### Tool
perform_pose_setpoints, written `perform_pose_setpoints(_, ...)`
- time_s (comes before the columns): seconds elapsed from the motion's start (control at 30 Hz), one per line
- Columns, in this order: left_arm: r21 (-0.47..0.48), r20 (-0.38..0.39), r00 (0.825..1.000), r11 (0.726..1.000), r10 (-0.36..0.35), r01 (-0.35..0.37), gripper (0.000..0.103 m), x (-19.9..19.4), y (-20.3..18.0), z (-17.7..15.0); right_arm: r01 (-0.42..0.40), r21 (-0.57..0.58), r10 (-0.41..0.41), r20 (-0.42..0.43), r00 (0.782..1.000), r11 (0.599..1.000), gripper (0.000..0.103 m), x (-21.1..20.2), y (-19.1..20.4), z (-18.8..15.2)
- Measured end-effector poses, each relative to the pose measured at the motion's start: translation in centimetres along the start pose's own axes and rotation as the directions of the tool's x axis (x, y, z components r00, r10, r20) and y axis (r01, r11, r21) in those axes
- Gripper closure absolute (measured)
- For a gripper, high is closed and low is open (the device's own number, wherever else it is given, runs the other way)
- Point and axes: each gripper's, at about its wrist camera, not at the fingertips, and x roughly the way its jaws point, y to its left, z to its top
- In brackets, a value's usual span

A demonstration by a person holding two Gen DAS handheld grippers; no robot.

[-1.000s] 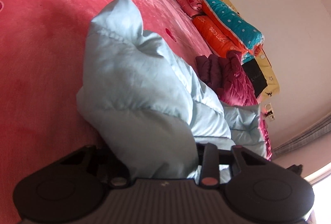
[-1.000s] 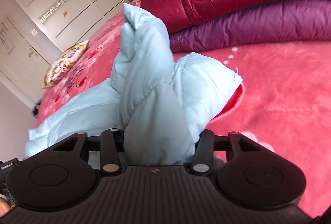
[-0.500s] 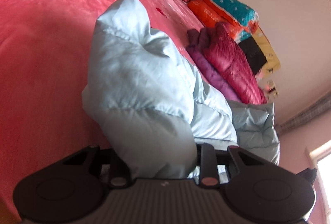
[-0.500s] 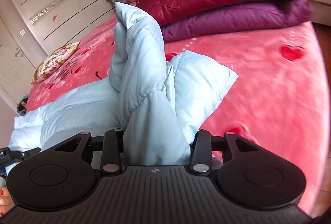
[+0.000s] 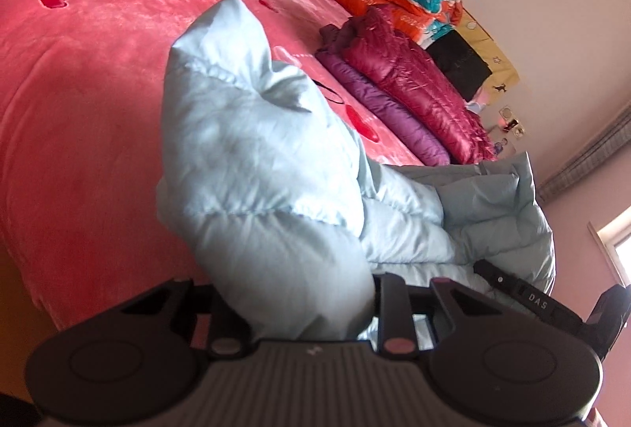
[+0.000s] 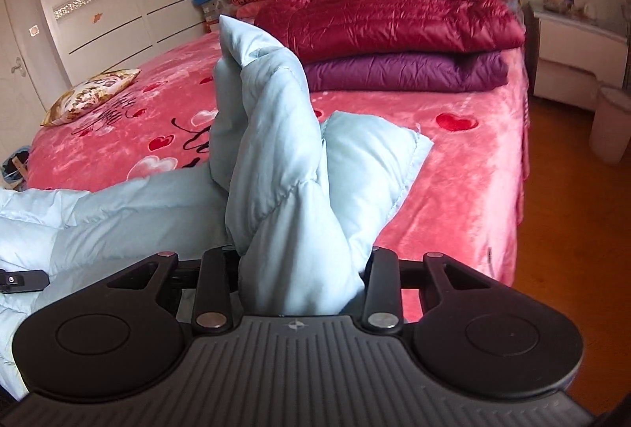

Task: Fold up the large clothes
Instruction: 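Carry the jacket bundle with both grippers toward the quilt stack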

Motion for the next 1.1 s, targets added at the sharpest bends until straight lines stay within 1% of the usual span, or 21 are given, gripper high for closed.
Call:
perform_pose_setpoints(0.13,0.03,0.021,1.0,0.999,-0.02,0.02,0.076,-2.0,-1.3,-0.5,0.012,-0.031,-0.011,0.049,0.999,0.999,0.061,-3.6,-0.2,-0.6)
perform_pose_setpoints(0.27,0.073,0.056,0.997,0.996,-0.055,0.05,0.076,-3.7,-3.3,0.3,0.024,-0.055,-0.018,0.101,0.995,0.998,0.061,-6.3,-0.8,-0.4)
perform_pose_setpoints(0.47,0.185,0.094,0.989,0.978,-0.115,0.097,0.076,-5.1,-7.5,3.7,0.027,-0.024,-0.022,0.203,0.979,0.999,0.061,-10.8,-2.1,1.5)
perform_pose_setpoints(0.53,0.223,0.102,0.986,0.969,-0.131,0.105,0.076,-5.0,-8.9,4.9,0.025,-0.005,-0.023,0.237,0.971,1.0,0.061,-11.6,-2.7,2.7)
perform_pose_setpoints(0.63,0.267,0.114,0.982,0.957,-0.149,0.114,0.075,-3.6,-10.9,7.4,0.024,0.011,-0.026,0.284,0.958,1.0,0.061,-11.9,-3.8,4.9)
perform_pose_setpoints(0.77,0.319,0.123,0.976,0.938,-0.18,0.132,0.075,-0.2,-13.8,11.4,0.029,0.025,-0.036,0.338,0.94,0.999,0.061,-10.9,-5.8,9.1)
perform_pose_setpoints(0.87,0.358,0.133,0.969,0.922,-0.208,0.149,0.075,3.5,-15.6,15.4,0.044,0.032,-0.053,0.384,0.922,0.999,0.061,-8.5,-7.7,13.6)
perform_pose_setpoints(0.97,0.394,0.163,0.954,0.903,-0.251,0.171,0.073,7.6,-17.3,19.7,0.057,0.041,-0.069,0.424,0.903,0.998,0.061,-4.5,-9.8,18.6)
perform_pose_setpoints(1.03,0.395,0.195,0.942,0.901,-0.273,0.18,0.072,10.8,-18.1,22.7,0.079,0.038,-0.088,0.452,0.888,0.996,0.061,-1.4,-11.2,21.7)
perform_pose_setpoints(1.1,0.413,0.228,0.932,0.895,-0.28,0.168,0.072,13.9,-18.7,25.1,0.097,0.036,-0.103,0.468,0.878,0.995,0.061,2.2,-12.5,25.0)
